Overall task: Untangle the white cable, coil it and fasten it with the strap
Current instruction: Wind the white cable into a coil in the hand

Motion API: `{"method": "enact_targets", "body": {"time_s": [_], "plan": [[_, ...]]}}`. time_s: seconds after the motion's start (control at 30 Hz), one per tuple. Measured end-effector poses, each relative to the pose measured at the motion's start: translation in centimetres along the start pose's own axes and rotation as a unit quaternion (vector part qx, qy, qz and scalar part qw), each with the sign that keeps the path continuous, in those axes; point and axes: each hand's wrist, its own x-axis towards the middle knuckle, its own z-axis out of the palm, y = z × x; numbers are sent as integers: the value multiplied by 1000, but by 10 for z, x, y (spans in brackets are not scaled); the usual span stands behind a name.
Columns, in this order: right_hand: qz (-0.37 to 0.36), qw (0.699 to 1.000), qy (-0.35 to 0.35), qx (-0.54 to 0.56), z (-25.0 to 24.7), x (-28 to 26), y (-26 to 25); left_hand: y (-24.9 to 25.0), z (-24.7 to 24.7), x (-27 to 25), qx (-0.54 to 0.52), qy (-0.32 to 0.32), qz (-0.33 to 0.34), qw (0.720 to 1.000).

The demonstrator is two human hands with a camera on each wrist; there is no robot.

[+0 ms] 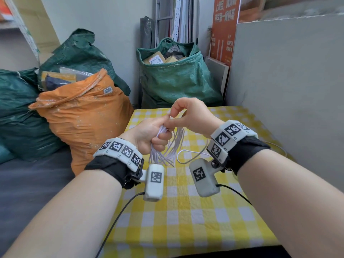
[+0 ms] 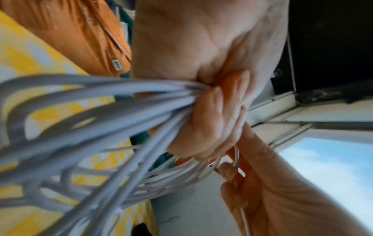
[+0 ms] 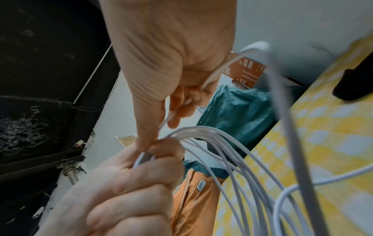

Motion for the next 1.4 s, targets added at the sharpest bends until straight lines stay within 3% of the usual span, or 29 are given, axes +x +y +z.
{"method": "enact_targets", "body": {"time_s": [0.13,0.27,0.37,0.47,0.77,0.9,1.1,1.3,1.4], "plan": [[21,999,34,0,-4,-1,17,-1,-4,-4,-81,-105,-32,991],[36,998,-47,37,-3,-3,24,-4,-4,-10,-127,-212,-26,969],[37,990,-106,83,-2,-8,21,-7,-4,-8,-167,-254,-20,952],[54,989,-109,87,0,-11,20,-9,-4,-5,-188,-275,-22,943],[57,992,-47,101,3,-9,27,-6,1,-5,-217,-213,-4,953],[87,993,-11,83,-2,-8,43,2,-14,-6,-333,-216,28,917],[190,976,-42,96,-7,-16,55,15,-30,-14,-351,-89,122,924],[217,971,-52,84,-12,-15,53,6,-54,-14,-420,-70,141,894],[226,972,-60,22,-10,-13,51,1,-64,-15,-446,-26,158,881]]}}
